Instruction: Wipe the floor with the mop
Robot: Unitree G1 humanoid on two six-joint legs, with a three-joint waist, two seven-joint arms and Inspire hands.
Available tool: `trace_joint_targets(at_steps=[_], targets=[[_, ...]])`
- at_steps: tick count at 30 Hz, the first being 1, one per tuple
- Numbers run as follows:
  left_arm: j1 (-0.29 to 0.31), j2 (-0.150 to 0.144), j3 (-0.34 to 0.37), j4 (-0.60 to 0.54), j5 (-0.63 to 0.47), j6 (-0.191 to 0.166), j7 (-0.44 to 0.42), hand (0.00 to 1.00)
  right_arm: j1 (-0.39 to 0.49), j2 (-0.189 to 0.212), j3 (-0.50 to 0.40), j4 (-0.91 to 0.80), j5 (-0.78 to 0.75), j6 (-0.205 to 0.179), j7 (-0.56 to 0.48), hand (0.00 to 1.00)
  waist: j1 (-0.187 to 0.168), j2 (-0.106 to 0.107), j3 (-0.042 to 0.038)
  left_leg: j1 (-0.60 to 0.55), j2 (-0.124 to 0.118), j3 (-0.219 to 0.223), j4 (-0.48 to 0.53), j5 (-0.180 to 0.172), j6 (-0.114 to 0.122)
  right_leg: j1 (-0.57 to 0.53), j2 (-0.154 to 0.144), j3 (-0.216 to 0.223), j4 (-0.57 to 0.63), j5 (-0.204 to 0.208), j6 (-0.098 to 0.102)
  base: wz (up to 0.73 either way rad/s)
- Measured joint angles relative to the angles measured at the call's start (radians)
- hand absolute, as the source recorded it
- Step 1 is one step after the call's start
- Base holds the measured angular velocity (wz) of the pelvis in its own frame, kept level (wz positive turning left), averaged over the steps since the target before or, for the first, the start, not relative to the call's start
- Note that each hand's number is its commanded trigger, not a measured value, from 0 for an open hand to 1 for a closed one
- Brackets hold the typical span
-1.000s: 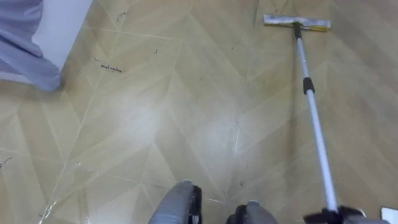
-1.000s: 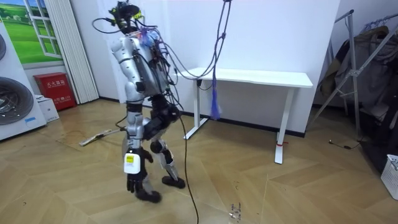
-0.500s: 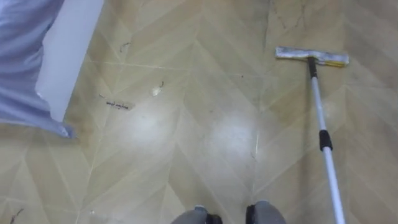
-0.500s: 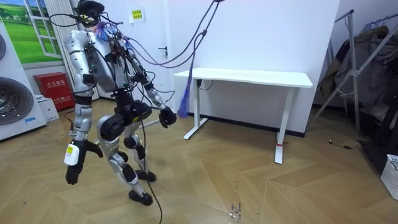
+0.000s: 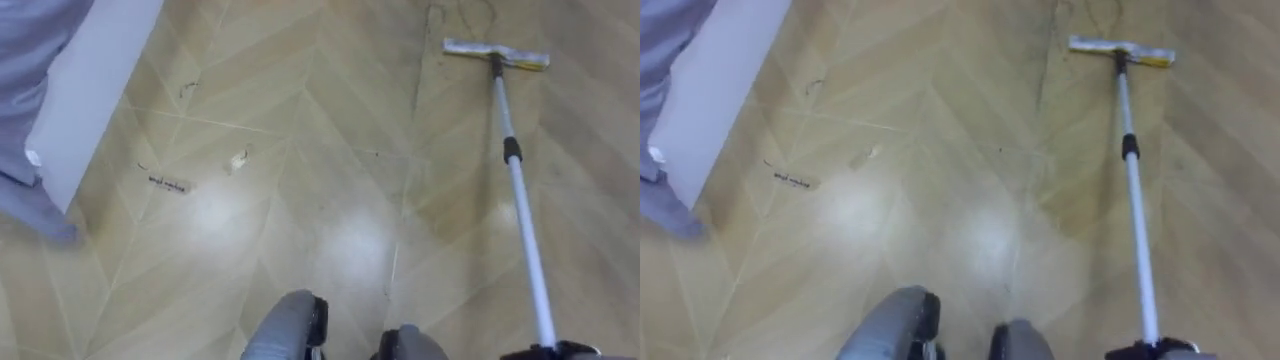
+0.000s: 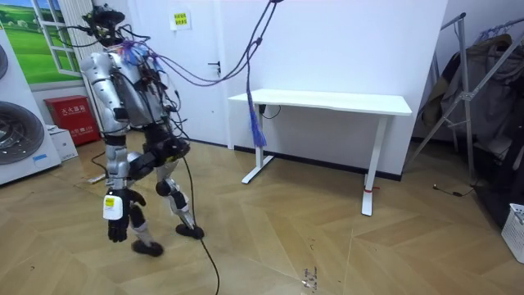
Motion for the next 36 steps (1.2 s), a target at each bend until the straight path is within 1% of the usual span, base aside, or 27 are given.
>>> trace_joint_targets(at_steps=[1,2,3,4,5,7,9,10,11,14,16,18,20,21,22,23,24,25,26,27,28,30,31,32,33,35,36], targets=[[0.007,0.003,0.002,0.001,0.002,0.002,-0.012,0.00,0.013,0.002,-0.001,-0.003,0.002,-0.001,0.008,1.00,-0.002,-0.002,-0.0023,0.002,-0.005,0.007,-0.013,0.006,0.008,0.018,-0.009,0.000,-0.007,-0.013,0.010,0.31],[0.008,0.003,0.002,-0.001,0.013,0.003,-0.027,0.00,0.047,0.000,-0.001,-0.003,0.007,0.000,0.021,1.00,-0.009,-0.002,-0.0088,0.024,-0.009,0.027,-0.021,-0.012,0.040,0.051,-0.023,-0.003,-0.033,-0.031,0.040,0.48],[0.002,0.000,0.001,0.000,0.028,0.002,-0.040,0.00,0.088,-0.009,0.000,0.003,0.010,0.000,0.019,1.00,-0.011,0.003,-0.0083,0.045,-0.019,0.049,-0.029,-0.032,0.075,0.081,-0.049,-0.013,-0.053,-0.033,0.061,0.50],[-0.005,-0.007,0.004,0.002,0.039,0.002,-0.040,0.00,0.129,-0.021,0.009,0.024,0.010,-0.001,0.018,1.00,-0.012,0.008,-0.0094,0.070,-0.047,0.055,-0.032,-0.054,0.110,0.094,-0.072,0.000,-0.034,-0.030,0.069,0.35],[-0.011,-0.008,0.005,0.001,0.043,0.001,-0.040,0.00,0.151,-0.025,0.012,0.034,0.008,-0.001,0.016,1.00,-0.018,0.008,-0.0095,0.084,-0.065,0.059,-0.034,-0.064,0.120,0.093,-0.084,0.005,-0.006,-0.019,0.082,0.41],[-0.040,-0.021,0.024,0.001,0.066,-0.009,-0.034,0.00,0.267,-0.031,0.019,0.054,0.001,0.002,-0.003,1.00,-0.045,0.039,-0.0208,0.133,-0.112,0.060,-0.034,-0.107,0.158,0.057,-0.107,0.042,0.143,0.098,0.109,0.40],[-0.046,-0.022,0.024,-0.019,0.069,-0.024,-0.027,0.00,0.326,-0.018,0.019,0.053,0.001,0.003,-0.022,1.00,-0.061,0.065,-0.0308,0.156,-0.118,0.048,-0.040,-0.131,0.167,0.008,-0.091,0.057,0.201,0.135,0.112,-0.04],[-0.059,-0.023,0.033,-0.019,0.069,-0.029,-0.025,0.00,0.344,0.003,0.017,0.053,0.001,0.001,-0.036,1.00,-0.072,0.083,-0.0279,0.170,-0.120,0.033,-0.045,-0.140,0.168,-0.037,-0.075,0.063,0.208,0.135,0.111,-0.10],[-0.066,-0.023,0.036,-0.020,0.069,-0.029,-0.022,0.00,0.351,0.018,0.017,0.052,0.001,0.000,-0.047,1.00,-0.082,0.087,-0.0274,0.177,-0.123,0.028,-0.052,-0.141,0.167,-0.061,-0.067,0.065,0.199,0.134,0.111,0.00],[-0.078,-0.028,0.038,-0.020,0.070,-0.034,-0.004,0.00,0.365,0.080,0.015,0.045,0.002,-0.002,-0.084,1.00,-0.122,0.091,-0.0264,0.221,-0.129,0.023,-0.105,-0.146,0.165,-0.144,-0.041,0.072,-0.004,0.145,0.098,-0.01],[-0.074,-0.033,0.038,-0.010,0.069,-0.023,0.001,0.00,0.368,0.092,0.012,0.044,0.000,-0.001,-0.088,1.00,-0.123,0.089,-0.0233,0.259,-0.128,0.019,-0.108,-0.177,0.155,-0.160,-0.031,0.057,-0.167,0.205,0.078,-0.06],[-0.063,-0.034,0.039,-0.005,0.067,0.000,0.008,0.00,0.364,0.089,0.004,0.044,-0.005,0.009,-0.086,1.00,-0.119,0.084,-0.0229,0.290,-0.127,0.010,-0.091,-0.206,0.140,-0.134,-0.034,0.034,-0.164,0.227,0.054,0.00],[-0.056,-0.033,0.040,0.003,0.065,0.010,0.012,0.00,0.334,0.080,-0.003,0.044,-0.009,0.020,-0.082,1.00,-0.108,0.078,-0.0211,0.306,-0.120,0.006,-0.059,-0.229,0.113,-0.106,-0.040,0.011,-0.143,0.217,0.031,0.00],[-0.055,-0.030,0.040,0.005,0.062,0.020,0.016,0.00,0.305,0.073,-0.006,0.051,-0.009,0.026,-0.077,1.00,-0.102,0.075,-0.0201,0.287,-0.101,0.021,0.013,-0.231,0.089,-0.104,-0.035,0.010,-0.115,0.191,0.022,-0.04],[-0.054,-0.023,0.037,0.007,0.050,0.023,0.019,0.00,0.264,0.065,-0.013,0.057,-0.009,0.035,-0.071,1.00,-0.091,0.064,-0.0153,0.247,-0.081,0.040,0.124,-0.200,0.033,-0.105,-0.030,0.012,-0.071,0.156,0.015,-0.04],[-0.051,-0.021,0.036,0.002,0.037,0.024,0.022,0.00,0.241,0.059,-0.013,0.061,-0.009,0.041,-0.064,1.00,-0.085,0.053,-0.0131,0.224,-0.070,0.049,0.182,-0.177,0.002,-0.106,-0.029,0.014,-0.050,0.140,0.012,-0.07],[-0.037,-0.019,0.028,-0.004,0.017,0.024,0.031,0.00,0.195,0.041,-0.013,0.062,-0.009,0.048,-0.056,1.00,-0.075,0.040,-0.0120,0.178,-0.061,0.050,0.288,-0.118,-0.029,-0.103,-0.024,0.019,-0.015,0.114,0.004,-0.15],[-0.027,-0.017,0.013,-0.012,-0.005,0.025,0.033,0.00,0.142,0.020,-0.010,0.054,-0.006,0.052,-0.045,1.00,-0.061,0.030,-0.0073,0.129,-0.048,0.053,0.377,-0.038,-0.040,-0.100,-0.014,0.029,0.009,0.093,-0.002,-0.17],[-0.021,-0.017,0.012,-0.016,-0.014,0.024,0.033,0.00,0.116,0.009,-0.008,0.047,-0.004,0.052,-0.040,1.00,-0.054,0.024,-0.0050,0.110,-0.044,0.056,0.402,-0.031,-0.037,-0.098,-0.014,0.033,0.018,0.084,-0.005,-0.13],[-0.013,-0.015,0.012,-0.030,-0.012,0.024,0.032,0.00,0.068,-0.007,-0.005,0.037,-0.001,0.048,-0.030,1.00,-0.051,0.015,-0.0047,0.075,-0.028,0.052,0.365,-0.059,-0.016,-0.097,-0.012,0.034,0.026,0.072,-0.005,0.00],[-0.009,-0.011,0.012,-0.043,-0.011,0.023,0.030,0.00,0.051,-0.011,-0.005,0.028,0.005,0.043,-0.028,1.00,-0.049,0.009,-0.0025,0.055,-0.017,0.050,0.323,-0.074,-0.012,-0.094,-0.011,0.034,0.028,0.065,-0.003,0.12],[0.006,-0.002,0.011,-0.057,-0.009,0.006,0.023,0.00,0.030,-0.021,-0.007,-0.017,0.055,0.022,-0.029,1.00,-0.027,-0.005,0.0016,0.015,-0.002,0.018,0.052,-0.068,-0.022,-0.049,-0.009,0.035,0.007,0.041,0.017,0.12],[0.013,0.000,0.012,-0.057,-0.007,0.003,0.012,0.00,0.033,-0.018,-0.009,-0.021,0.071,0.020,-0.023,1.00,-0.019,-0.012,-0.0024,0.016,-0.002,-0.002,-0.028,-0.024,-0.017,-0.013,-0.021,0.036,-0.010,0.023,0.027,0.05],[0.021,0.001,0.013,-0.057,-0.002,0.003,0.006,0.00,0.041,-0.017,-0.014,-0.021,0.073,0.020,-0.014,1.00,-0.020,-0.006,-0.0138,0.022,-0.006,0.001,-0.036,-0.022,-0.016,0.002,-0.029,0.036,-0.019,0.014,0.037,0.17],[0.026,0.001,0.016,-0.056,-0.001,0.003,-0.001,0.00,0.066,-0.020,-0.016,-0.021,0.078,0.020,0.001,1.00,-0.027,-0.010,-0.0171,0.052,-0.005,0.024,-0.046,-0.028,0.024,0.039,-0.039,0.033,-0.047,0.004,0.070,0.29],[0.022,-0.001,0.019,-0.042,0.010,0.005,-0.018,0.00,0.122,-0.022,-0.010,-0.003,0.074,0.018,0.013,1.00,-0.027,-0.013,-0.0169,0.101,-0.006,0.062,-0.060,-0.044,0.059,0.096,-0.071,0.026,-0.089,-0.001,0.083,0.17],[0.020,-0.007,0.021,-0.041,0.037,0.006,-0.023,0.00,0.162,-0.030,0.003,0.013,0.067,0.017,0.019,1.00,-0.028,-0.012,-0.0173,0.134,-0.019,0.077,-0.061,-0.071,0.094,0.114,-0.090,0.027,-0.070,0.010,0.096,0.03]])
